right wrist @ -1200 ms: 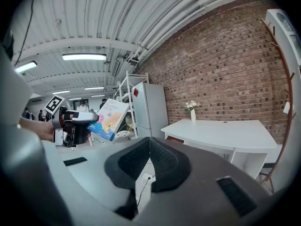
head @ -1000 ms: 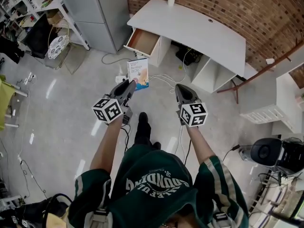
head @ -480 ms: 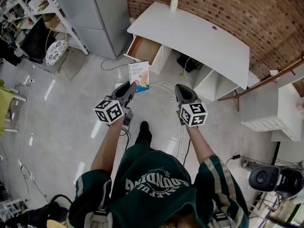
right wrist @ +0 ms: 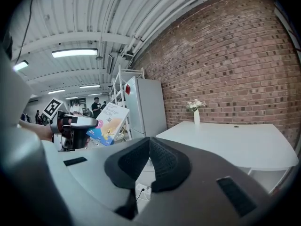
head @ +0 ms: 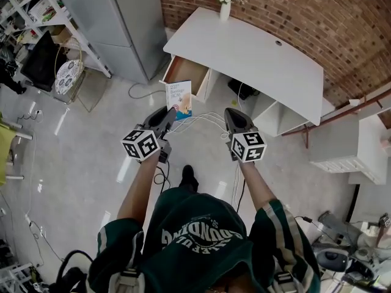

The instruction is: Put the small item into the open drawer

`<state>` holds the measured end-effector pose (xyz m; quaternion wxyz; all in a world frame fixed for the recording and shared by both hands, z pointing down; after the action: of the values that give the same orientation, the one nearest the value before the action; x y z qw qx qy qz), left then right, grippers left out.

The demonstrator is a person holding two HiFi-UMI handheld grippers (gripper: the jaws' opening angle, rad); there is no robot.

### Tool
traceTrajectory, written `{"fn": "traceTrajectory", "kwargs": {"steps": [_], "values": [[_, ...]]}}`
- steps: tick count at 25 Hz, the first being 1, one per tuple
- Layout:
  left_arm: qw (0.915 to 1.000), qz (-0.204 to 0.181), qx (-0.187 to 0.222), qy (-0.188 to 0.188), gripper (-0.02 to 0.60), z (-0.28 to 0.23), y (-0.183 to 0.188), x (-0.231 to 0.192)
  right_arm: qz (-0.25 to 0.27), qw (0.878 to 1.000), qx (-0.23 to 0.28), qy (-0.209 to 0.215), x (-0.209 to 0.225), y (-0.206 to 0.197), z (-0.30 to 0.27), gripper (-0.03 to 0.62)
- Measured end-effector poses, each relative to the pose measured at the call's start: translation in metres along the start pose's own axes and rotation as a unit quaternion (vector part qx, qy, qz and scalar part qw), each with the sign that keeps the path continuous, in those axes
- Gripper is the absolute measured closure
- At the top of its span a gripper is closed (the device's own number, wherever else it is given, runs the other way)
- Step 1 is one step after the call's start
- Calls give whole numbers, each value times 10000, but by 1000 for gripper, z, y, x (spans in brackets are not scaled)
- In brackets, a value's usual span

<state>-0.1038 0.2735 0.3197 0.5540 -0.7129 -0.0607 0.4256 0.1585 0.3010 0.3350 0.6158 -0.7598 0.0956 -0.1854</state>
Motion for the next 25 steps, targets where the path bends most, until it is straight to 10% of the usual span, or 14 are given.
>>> {"fn": "traceTrajectory", "kwargs": {"steps": [25], "values": [[9998, -1, -176, -37, 480, -41, 35, -89, -77, 9997, -181, -126, -3, -4, -92, 569]]}}
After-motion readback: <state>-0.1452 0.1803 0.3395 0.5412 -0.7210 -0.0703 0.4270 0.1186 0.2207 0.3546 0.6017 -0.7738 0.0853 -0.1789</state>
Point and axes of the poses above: the fingertips, and each gripper's own axes: z backward along the fingers, x to its right, y out of its top, the point moved 6 cm from there along z, backward along the fingers, and after that the axes turned 7 degrees about x, right-handed, at the moved point
